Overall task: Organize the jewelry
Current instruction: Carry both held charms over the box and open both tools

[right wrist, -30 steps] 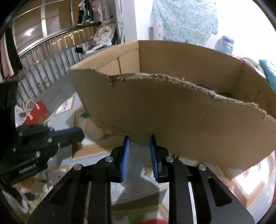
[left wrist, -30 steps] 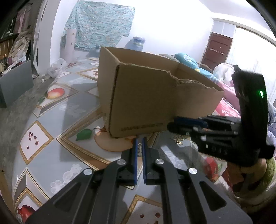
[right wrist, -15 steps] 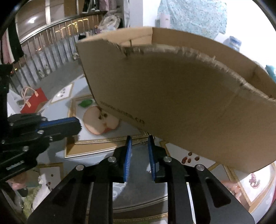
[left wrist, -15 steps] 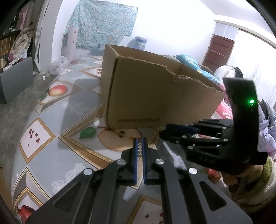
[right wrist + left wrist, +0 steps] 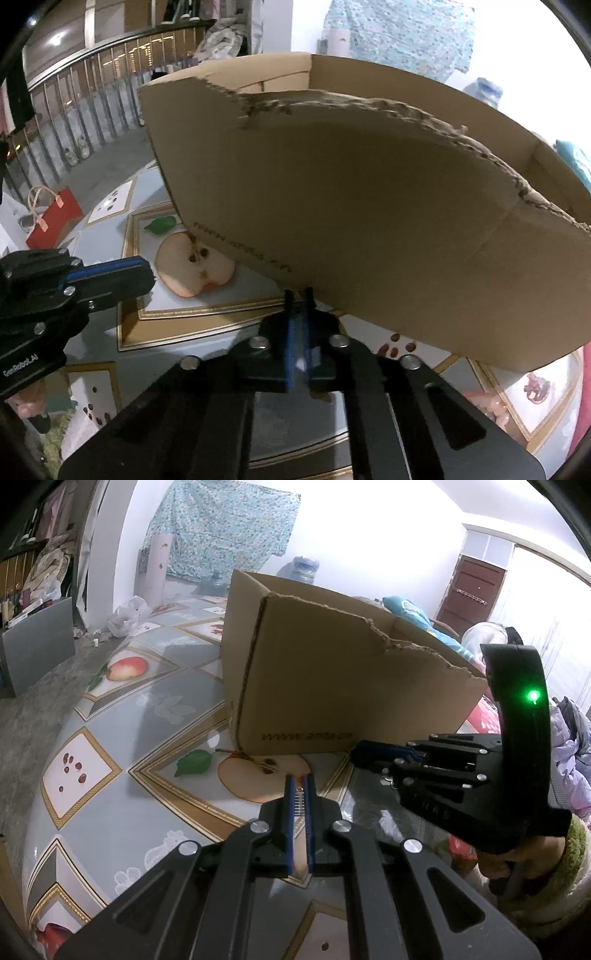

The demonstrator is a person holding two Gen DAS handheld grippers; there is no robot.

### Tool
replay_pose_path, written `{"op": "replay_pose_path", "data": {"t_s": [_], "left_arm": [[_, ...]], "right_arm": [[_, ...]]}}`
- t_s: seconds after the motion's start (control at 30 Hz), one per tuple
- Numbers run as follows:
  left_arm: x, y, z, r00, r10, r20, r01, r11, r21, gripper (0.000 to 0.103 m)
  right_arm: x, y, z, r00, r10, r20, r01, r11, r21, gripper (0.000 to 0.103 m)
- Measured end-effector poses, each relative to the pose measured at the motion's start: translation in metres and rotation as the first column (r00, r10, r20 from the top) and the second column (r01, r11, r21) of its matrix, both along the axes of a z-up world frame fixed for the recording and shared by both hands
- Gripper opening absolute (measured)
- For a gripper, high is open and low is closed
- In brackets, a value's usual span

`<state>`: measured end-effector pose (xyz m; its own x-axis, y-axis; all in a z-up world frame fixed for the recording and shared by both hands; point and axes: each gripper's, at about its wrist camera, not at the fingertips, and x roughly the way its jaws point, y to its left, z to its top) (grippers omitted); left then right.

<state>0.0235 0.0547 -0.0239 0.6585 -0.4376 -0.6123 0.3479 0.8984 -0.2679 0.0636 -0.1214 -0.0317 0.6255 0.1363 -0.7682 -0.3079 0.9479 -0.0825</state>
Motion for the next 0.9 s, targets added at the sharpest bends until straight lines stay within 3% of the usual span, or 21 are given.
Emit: {"op": "replay_pose_path", "data": {"t_s": [0.27,0.47,0.67,0.9], "left_arm": [[0.000,0.001,0.000,1.000,0.003,0.005,-0.003,1.000,0.003,0.004],[-0.002,-0.003,0.007,1.000,0.004,0.019,-0.004,1.000,0.007,0.004],[-0.015,-0.007,0.028,0.998,-0.006,0.069,0.006,1.000,0.004,0.004],[-0.027,-0.015,0.093,0.974,-0.063,0.218,0.075,0.996,-0.047,0.004]], "right_arm": [[-0.007,-0.014,0.006,0.999,-0.005,-0.043,0.010,0.994,0.112,0.000],[-0.023,-0.027,0.025,1.000,-0.004,-0.028,0.008,0.986,0.164,0.000],[-0.032,-0.051,0.057,0.999,0.000,0.040,-0.010,0.972,0.235,0.000],[-0.045,-0.051,0.114,0.978,0.013,0.208,-0.074,0.954,0.290,0.000]]}}
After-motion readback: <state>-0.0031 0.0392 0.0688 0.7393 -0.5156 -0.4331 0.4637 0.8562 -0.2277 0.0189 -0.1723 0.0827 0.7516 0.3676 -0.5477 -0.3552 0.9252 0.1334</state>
